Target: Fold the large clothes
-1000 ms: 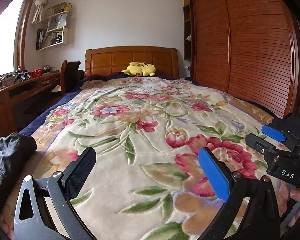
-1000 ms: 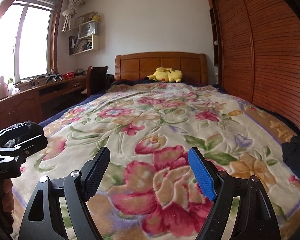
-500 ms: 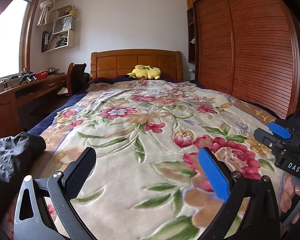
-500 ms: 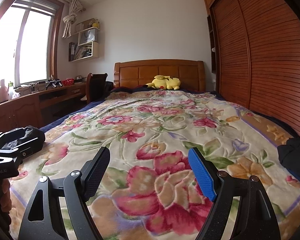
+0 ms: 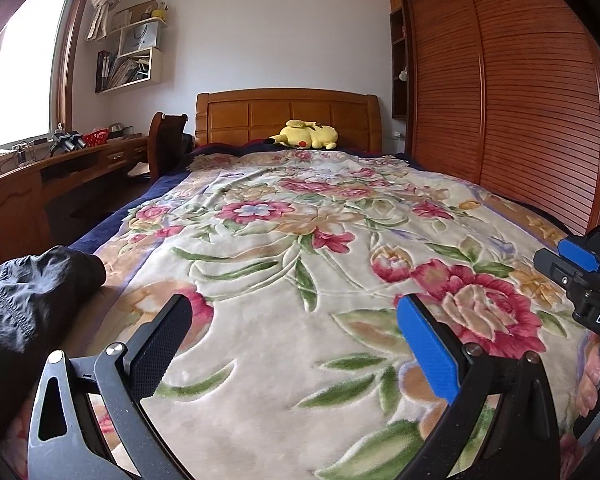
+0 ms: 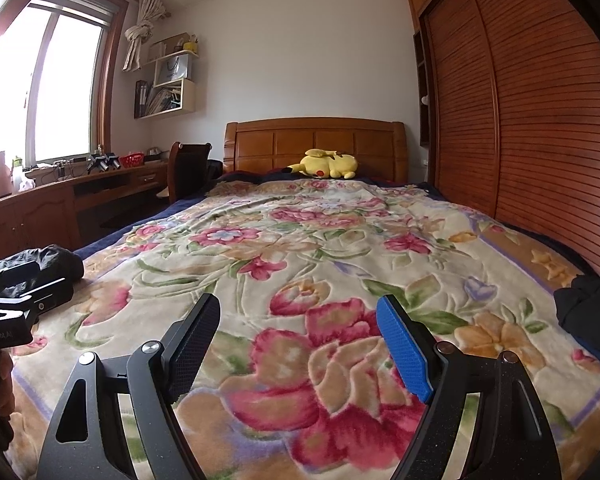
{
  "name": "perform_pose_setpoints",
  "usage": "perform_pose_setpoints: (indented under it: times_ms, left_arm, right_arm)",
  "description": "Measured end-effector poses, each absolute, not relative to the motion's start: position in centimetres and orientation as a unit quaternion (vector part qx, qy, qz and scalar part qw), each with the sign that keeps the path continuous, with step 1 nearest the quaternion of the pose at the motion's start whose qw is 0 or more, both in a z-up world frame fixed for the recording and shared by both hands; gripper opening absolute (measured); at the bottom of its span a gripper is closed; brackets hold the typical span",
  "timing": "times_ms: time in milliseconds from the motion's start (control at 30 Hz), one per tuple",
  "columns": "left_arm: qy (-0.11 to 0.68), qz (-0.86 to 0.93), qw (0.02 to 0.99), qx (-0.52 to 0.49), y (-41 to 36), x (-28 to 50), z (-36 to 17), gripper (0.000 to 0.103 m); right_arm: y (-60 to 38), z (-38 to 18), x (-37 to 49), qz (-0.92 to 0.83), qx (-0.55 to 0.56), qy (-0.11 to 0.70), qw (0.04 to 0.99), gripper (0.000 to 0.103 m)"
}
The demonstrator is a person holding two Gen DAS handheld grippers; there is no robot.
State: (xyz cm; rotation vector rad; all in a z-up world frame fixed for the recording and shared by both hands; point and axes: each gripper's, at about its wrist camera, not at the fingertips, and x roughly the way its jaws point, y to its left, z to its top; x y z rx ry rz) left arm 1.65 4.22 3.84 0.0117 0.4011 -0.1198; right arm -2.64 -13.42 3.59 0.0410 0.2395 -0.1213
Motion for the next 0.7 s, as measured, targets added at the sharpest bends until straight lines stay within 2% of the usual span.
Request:
perform_pose_setpoints:
  times_ms: [700]
  left_arm:
    - [0.197, -0.059, 0.979, 0.007, 4.13, 1.63, 3.75, 0.102]
  right_arm:
    - [-14.13, 3.55, -2.93, -0.057, 0.017, 0.118, 0.991, 0.082]
